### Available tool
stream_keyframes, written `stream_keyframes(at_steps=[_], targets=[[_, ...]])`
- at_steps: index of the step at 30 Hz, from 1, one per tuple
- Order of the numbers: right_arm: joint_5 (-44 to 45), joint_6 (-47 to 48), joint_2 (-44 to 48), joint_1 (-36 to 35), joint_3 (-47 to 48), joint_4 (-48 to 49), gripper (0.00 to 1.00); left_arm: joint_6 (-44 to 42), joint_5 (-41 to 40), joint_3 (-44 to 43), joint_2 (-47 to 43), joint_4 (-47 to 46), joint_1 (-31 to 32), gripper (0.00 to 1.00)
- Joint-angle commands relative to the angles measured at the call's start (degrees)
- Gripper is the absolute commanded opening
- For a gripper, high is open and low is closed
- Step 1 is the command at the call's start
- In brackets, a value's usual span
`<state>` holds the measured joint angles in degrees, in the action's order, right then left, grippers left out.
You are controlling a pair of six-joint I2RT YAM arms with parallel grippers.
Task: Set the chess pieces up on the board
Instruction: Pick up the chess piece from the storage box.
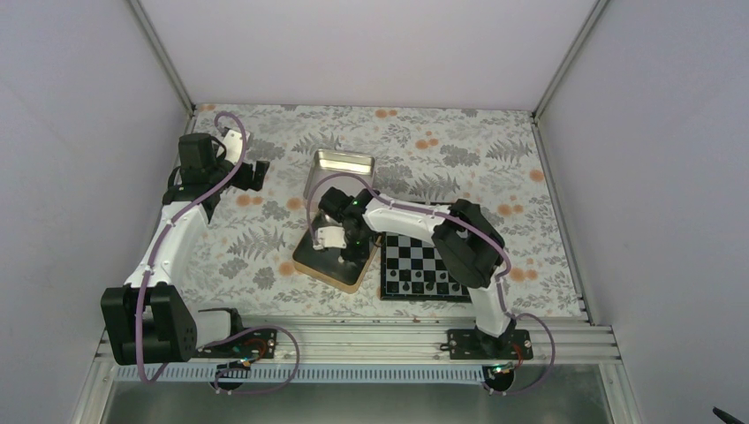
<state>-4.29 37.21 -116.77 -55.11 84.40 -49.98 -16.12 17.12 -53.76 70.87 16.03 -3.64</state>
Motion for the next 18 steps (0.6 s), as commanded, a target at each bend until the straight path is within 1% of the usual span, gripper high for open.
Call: stream_keyframes(at_steps=[1,7,13,18], targets=[[-0.56,0.37,0.11,-0.43,0.25,1.39,0.21,-0.93,0.75,0.08,-0.83,0.32,-0.23,1.0],[-0.63,0.36,0.93,-0.43,0.14,1.86,0.12,-0.93,0.68,0.12,-0.8,0.33,-0.22,1.0],[-0.26,0.21,2.93,-0.28,1.58,1.12,0.1,-0.93,0.64,0.13,-0.82,0.4,-0.23,1.0],[-0.94,-0.58,7.56,1.5,4.41,-1.26,0.1,-0.86,0.7,0.05,-0.74,0.38,-0.23,1.0]])
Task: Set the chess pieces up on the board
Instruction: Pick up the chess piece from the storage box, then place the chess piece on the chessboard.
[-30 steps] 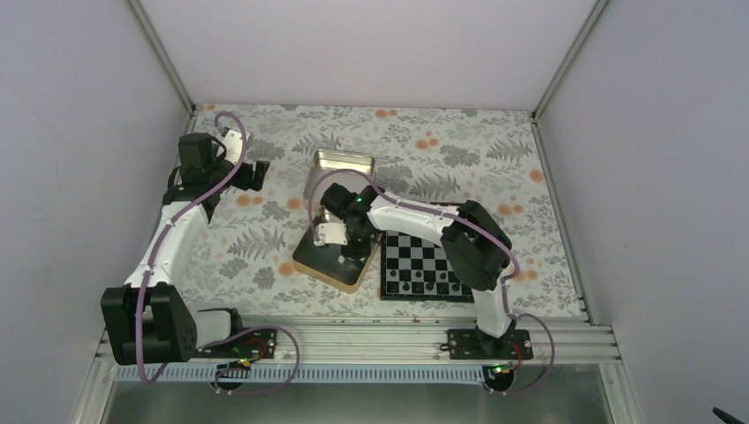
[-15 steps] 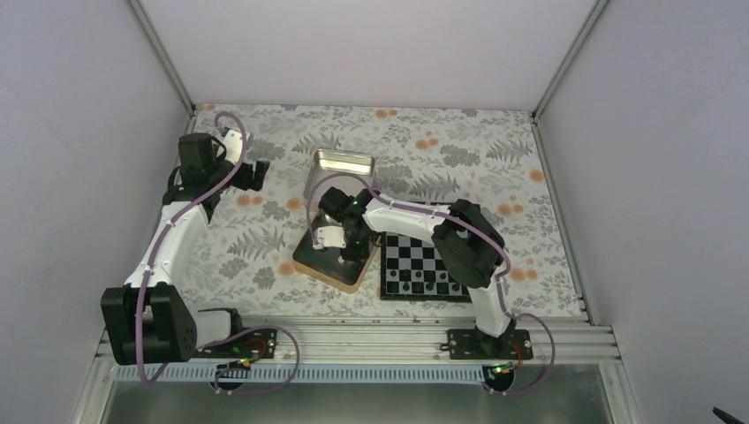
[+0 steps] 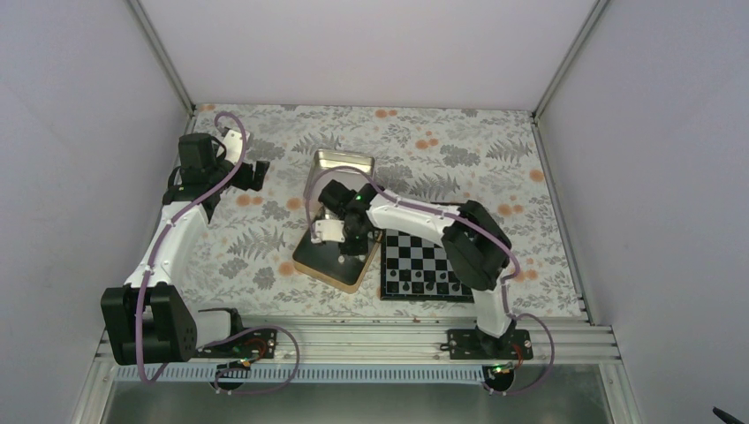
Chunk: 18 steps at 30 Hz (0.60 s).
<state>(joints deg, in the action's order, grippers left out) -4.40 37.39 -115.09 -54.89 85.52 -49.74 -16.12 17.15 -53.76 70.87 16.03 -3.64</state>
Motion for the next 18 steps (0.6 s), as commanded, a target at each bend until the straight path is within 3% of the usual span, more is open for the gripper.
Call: stream_keyframes(at_steps=[1,8,18], targets=[[-1.14,-0.79,7.03,2.13,3.47,-1.88,0.09,-0.87,0.7,-0.07,-0.73,0.38,-0.22,1.0],[-2.08,-0.88,15.72,12.47,-0.32,-2.6,0.09,-0.85,0.73,-0.21,-0.67,0.43,-0.18,1.0],[-3.01,0.45,29.28,28.87,-15.72,-2.43,0.09,-0.84,1.09,-0.19,-0.22,0.39,-0.23,1.0]])
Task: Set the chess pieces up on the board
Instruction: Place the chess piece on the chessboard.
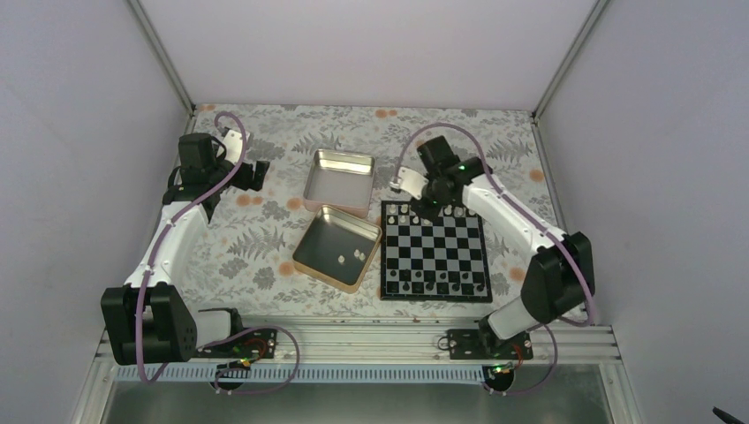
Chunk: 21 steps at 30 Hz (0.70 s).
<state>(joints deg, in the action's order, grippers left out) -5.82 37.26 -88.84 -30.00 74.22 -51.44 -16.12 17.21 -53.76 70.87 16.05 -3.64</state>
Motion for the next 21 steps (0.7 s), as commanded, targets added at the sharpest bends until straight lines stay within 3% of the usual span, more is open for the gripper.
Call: stream_keyframes(at_steps=[1,9,21], targets=[[-1.68,0.76,3.6,5.43,-5.52,-0.56,0.09,-0.89,1.09,-0.25,-0.13,0.36,-0.23,1.0],[-3.05,2.4,3.63,13.16,-11.87,2.06,0.09,-0.69,0.66,-0.38,-0.11,0.38,-0.23,1.0],[-5.16,3.88,-3.48,16.48,-11.2,6.1,0.1,-0.74,0.37,-0.38,-0.36,0.39,-0.23,1.0]])
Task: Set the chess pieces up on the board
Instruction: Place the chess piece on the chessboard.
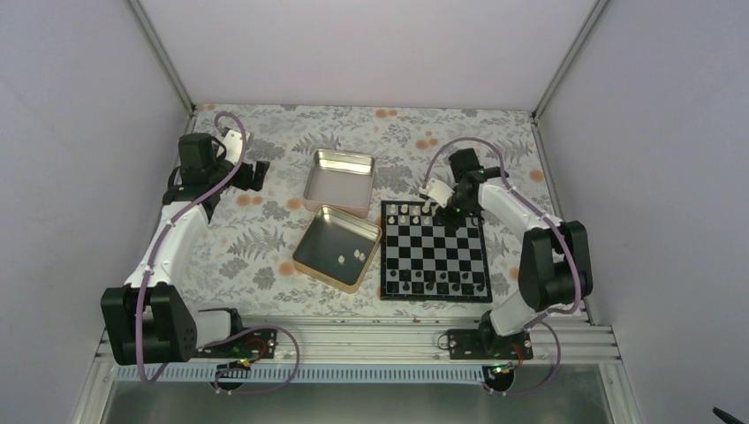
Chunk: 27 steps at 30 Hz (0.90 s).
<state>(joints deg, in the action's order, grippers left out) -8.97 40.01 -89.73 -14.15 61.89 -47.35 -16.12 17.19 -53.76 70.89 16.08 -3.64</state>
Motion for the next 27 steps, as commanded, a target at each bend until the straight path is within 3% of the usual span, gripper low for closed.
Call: stream_keyframes(at_steps=[1,27], targets=[[-1.87,1.08,-3.35,0.67,1.32,2.31,0.1,-0.68,0.39,-0.31,-0.42,0.42,-0.23,1.0],[-0.7,1.22,-9.85,1.81,3.0,4.62,0.11,-0.69,1.05,-0.25,-0.25,0.51,-0.26,1.0]])
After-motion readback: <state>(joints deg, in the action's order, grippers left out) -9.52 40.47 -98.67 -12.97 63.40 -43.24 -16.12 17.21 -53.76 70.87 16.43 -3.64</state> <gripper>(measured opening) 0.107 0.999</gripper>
